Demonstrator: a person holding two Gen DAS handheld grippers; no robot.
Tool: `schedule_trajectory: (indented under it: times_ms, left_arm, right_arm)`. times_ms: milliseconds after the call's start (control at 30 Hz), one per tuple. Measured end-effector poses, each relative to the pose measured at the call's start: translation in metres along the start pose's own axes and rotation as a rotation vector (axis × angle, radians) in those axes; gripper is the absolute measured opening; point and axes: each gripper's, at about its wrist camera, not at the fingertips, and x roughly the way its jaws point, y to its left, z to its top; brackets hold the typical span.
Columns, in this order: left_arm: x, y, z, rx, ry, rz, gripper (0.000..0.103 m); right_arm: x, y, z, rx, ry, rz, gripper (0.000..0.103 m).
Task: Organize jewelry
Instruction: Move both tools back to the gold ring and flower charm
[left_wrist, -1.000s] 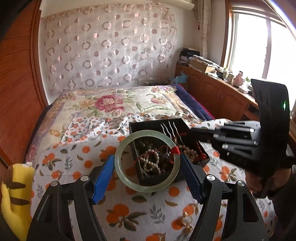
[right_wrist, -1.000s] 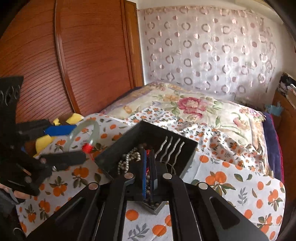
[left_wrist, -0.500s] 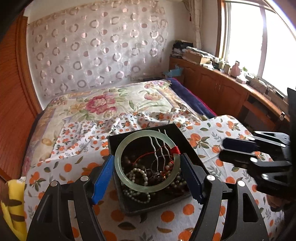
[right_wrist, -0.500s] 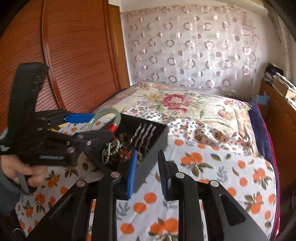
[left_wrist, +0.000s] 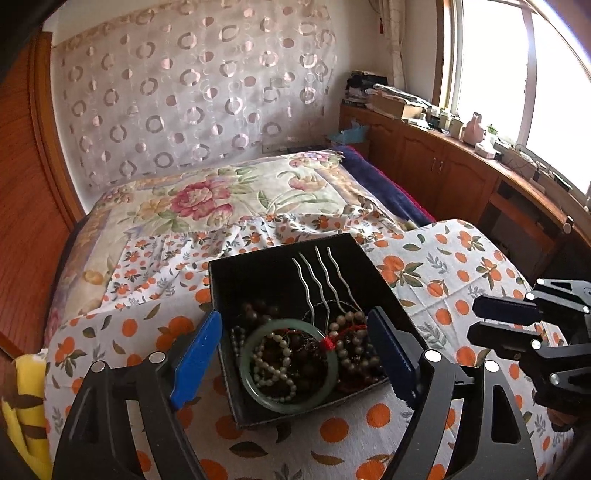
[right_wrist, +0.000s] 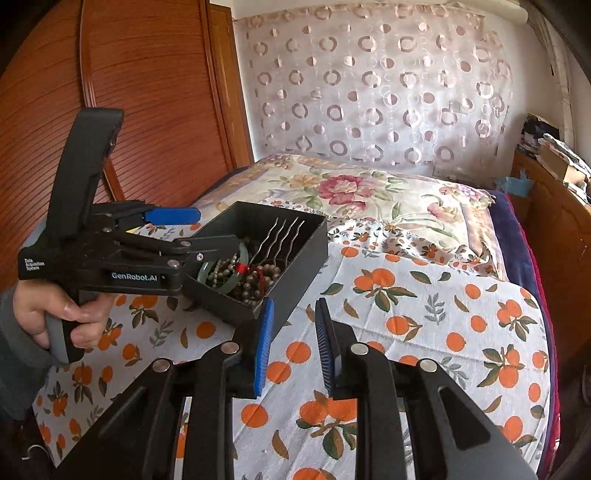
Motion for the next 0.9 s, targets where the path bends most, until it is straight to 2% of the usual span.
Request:
schedule_trajectory:
  times_ms: [233,600,667,767,900]
  left_arm:
    - [-0.034,0.004,-0.026,-0.012,-0.01,-0.026,0.078]
    - [-0.054,0.001,-0.092,-0.05,0.083,-0.054,0.078]
    - [-0.056,-0.001,-0.098,-0.048,0.092,-0.058,0.078]
    - [-0.056,-0.006,-0.106,-0.043,0.107,-0.072,0.077]
    - [-0.053,-0.016,-0.114,-0.036,0.13,-0.102,0.067]
  right_arm:
    - [-0.002,0.011,-0.01,0.0,0.016,0.029,0.025]
    - [0.01,0.029,-0.033,-0.024,0.077,0.035,0.026]
    - [0.009,0.031,-0.036,-0.031,0.078,0.025,0.042]
    - [0.009,0.034,-0.04,-0.041,0.082,0.018,0.044]
    - [0.009,0.036,-0.045,-0.045,0.093,0.012,0.044]
